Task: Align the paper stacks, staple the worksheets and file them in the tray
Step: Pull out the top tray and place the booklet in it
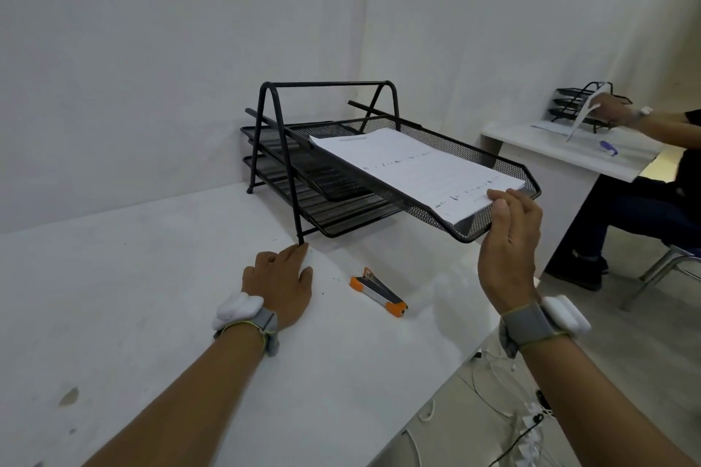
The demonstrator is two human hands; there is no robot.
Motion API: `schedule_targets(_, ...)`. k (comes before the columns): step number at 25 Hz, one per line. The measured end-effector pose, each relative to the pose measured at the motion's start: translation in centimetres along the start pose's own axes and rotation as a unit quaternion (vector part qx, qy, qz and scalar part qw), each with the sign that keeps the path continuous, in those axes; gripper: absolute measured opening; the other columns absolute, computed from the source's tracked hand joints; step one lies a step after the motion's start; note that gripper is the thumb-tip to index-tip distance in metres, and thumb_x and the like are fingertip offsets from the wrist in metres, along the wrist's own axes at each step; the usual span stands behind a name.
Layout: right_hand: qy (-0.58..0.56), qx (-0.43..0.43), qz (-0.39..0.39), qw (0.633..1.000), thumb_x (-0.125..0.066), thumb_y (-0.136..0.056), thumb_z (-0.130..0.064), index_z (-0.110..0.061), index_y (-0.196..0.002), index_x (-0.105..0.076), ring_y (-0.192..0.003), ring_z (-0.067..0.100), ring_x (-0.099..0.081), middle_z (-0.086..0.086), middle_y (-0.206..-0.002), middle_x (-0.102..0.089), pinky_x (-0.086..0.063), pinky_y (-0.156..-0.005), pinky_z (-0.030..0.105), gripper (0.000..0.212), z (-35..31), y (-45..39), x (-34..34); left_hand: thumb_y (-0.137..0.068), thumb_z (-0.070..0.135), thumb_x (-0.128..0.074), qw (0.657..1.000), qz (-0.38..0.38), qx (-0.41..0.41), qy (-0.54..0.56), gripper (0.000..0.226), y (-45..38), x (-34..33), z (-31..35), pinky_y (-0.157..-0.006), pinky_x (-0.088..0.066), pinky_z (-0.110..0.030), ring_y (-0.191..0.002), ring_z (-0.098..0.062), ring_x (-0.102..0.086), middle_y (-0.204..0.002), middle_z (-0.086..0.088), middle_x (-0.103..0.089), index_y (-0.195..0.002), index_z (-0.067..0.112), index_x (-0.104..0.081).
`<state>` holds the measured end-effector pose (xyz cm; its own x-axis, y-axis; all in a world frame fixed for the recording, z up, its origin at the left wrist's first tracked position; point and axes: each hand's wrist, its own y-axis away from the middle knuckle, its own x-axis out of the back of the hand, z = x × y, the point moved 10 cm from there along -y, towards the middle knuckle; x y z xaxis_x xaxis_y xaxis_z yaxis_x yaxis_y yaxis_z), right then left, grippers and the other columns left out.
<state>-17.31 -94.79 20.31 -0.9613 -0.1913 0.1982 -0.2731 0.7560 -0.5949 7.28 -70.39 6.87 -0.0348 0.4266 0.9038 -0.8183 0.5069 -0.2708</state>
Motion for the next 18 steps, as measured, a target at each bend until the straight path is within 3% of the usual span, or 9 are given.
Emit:
schedule_targets(8, 0.046, -0.014, -0.041, 0.998, -0.032, -0.106, -0.034, -0.017, -0.126, -0.061, -0.131, 0.029, -0.038, 0.005, -0.144, -0.039, -0.021, -0.104, 0.029, 0.039, 0.1, -1.0, -3.0, -0.097, 0.044, -0.031, 1.0, -0.001, -0.006, -0.012, 0.052, -0.1, 0.1, -0.1, -0.099, -0.03, -0.041, -0.132, -0.024, -0.033, -0.151, 0.017, -0.037, -0.148, 0.036, -0.029)
schedule_targets(14, 0.047, -0.012, -0.065, 0.997, -0.03, -0.107, -0.034, -0.019, -0.127, -0.059, -0.137, 0.021, -0.034, 0.003, -0.144, -0.037, -0.016, -0.112, 0.031, 0.038, -0.3, -1.6, -5.2, -0.096, 0.043, -0.032, 1.0, -0.002, -0.009, -0.018, 0.053, 0.1, 0.4, 0.2, -0.099, -0.031, -0.04, -0.132, -0.024, -0.033, -0.152, 0.017, -0.037, -0.148, 0.035, -0.029)
schedule_targets(18, 0.051, 0.0, -0.085, 0.995, -0.03, -0.108, -0.033, -0.018, -0.128, -0.057, -0.14, 0.019, -0.031, 0.003, -0.145, -0.037, -0.015, -0.107, 0.026, 0.037, -0.9, -2.0, -6.8, -0.096, 0.044, -0.032, 1.0, 0.002, -0.011, -0.021, 0.053, 0.1, 0.4, 0.3, -0.098, -0.031, -0.04, -0.131, -0.024, -0.033, -0.151, 0.017, -0.037, -0.148, 0.035, -0.028)
